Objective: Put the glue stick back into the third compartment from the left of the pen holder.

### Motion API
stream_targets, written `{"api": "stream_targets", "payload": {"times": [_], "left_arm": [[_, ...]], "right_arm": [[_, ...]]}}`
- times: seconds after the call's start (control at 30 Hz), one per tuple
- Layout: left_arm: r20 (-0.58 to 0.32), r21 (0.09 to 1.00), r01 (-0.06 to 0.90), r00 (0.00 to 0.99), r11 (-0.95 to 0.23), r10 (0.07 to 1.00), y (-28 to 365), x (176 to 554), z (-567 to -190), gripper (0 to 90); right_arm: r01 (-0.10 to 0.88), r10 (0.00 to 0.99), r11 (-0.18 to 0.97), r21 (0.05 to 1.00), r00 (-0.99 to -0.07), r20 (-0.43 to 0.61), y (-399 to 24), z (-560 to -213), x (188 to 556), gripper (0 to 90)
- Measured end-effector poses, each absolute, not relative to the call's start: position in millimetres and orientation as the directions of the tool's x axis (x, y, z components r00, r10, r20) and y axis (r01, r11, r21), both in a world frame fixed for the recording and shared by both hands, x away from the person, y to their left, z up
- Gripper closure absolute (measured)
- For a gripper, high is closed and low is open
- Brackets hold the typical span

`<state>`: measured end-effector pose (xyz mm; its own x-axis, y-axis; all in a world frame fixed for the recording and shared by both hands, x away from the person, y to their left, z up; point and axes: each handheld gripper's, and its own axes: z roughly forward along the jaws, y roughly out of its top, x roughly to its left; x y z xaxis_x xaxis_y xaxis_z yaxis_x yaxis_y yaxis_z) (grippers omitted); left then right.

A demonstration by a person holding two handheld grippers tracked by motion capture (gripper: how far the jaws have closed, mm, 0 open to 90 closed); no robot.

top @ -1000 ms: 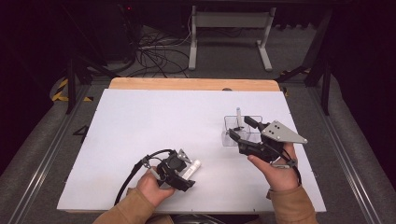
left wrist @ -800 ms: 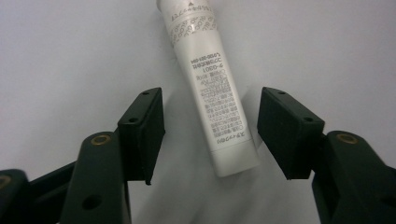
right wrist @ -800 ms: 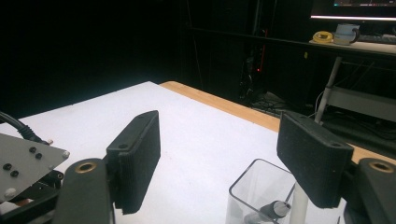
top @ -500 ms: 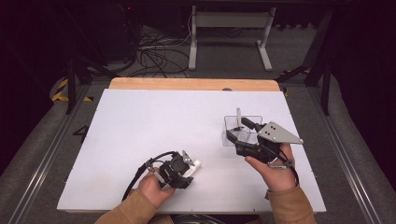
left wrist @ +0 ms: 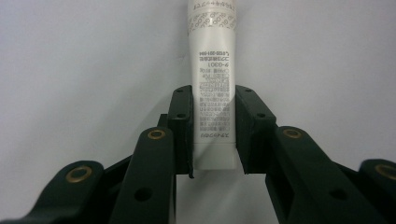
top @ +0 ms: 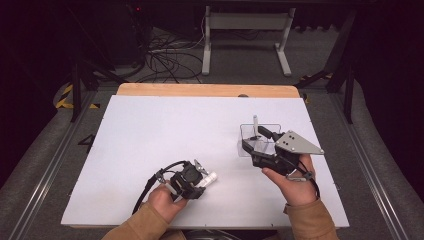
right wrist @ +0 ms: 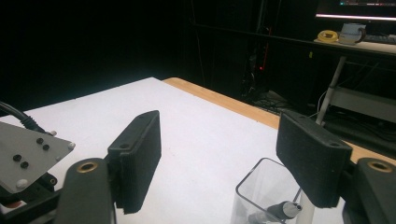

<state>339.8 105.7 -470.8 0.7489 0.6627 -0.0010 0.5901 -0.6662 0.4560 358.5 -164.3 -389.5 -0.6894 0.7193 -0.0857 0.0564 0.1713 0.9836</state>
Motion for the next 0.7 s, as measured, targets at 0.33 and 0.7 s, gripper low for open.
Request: {"api": "stream_targets", "payload": {"times": [0.33,0.7], "left_arm": [[-0.051,0.601,0.535,0.767,-0.594,0.639,121.1,337.8,-456.3,71.2],[-0.118,0.807,0.433,0.785,-0.402,0.608,146.3,332.9,-444.6,71.2]], "right_arm": [[0.065,0.711,0.172,0.983,-0.699,-0.078,-164.2,-390.2,358.7,34.4],[0.062,0.691,0.165,0.984,-0.719,-0.071,-160.0,-390.8,357.5,34.4]]}}
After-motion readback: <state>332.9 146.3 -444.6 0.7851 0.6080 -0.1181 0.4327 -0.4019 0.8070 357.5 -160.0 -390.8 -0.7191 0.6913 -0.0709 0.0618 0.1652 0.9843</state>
